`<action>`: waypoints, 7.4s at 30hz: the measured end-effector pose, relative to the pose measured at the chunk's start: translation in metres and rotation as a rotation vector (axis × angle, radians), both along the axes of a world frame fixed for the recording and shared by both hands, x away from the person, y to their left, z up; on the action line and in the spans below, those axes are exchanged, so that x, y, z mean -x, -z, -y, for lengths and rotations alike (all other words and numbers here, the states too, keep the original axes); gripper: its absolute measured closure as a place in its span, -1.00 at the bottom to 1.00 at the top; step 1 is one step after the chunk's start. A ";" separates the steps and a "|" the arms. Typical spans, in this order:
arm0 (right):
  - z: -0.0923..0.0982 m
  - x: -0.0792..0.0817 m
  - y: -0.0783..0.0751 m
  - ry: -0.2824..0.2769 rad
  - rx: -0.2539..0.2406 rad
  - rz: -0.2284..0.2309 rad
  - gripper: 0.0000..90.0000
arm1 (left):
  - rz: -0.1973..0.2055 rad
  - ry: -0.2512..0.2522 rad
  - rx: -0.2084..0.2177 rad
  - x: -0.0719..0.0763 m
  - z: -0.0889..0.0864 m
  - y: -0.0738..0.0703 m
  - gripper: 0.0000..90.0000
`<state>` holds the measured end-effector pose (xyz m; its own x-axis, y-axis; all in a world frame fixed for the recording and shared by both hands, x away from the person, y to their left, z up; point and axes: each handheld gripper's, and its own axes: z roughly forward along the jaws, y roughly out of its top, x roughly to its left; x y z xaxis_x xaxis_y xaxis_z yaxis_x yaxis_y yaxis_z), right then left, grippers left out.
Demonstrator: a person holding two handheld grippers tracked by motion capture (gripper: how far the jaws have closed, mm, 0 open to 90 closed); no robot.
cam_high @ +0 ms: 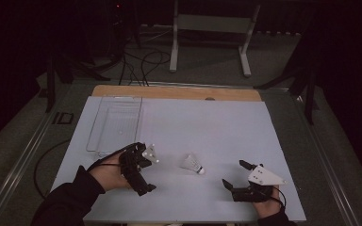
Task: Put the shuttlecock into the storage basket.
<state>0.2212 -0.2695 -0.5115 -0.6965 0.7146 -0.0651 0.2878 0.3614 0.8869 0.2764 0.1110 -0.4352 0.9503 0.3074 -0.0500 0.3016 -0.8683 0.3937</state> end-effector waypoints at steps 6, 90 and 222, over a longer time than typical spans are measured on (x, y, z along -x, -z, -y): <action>0.000 0.000 0.000 -0.002 -0.001 -0.002 -0.80 | -0.005 0.029 -0.013 -0.003 0.009 -0.001 -1.00; 0.000 -0.001 0.002 -0.010 0.018 -0.020 -0.80 | 0.017 0.244 -0.035 -0.057 0.119 0.063 0.48; -0.005 0.000 0.003 -0.014 0.032 -0.028 -0.80 | 0.068 0.010 -0.023 -0.048 -0.070 -0.073 0.99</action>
<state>0.2214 -0.2643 -0.5148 -0.7082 0.7026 -0.0686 0.3068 0.3939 0.8665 0.3245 0.1808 -0.3625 0.9542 0.2985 0.0217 0.2664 -0.8800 0.3932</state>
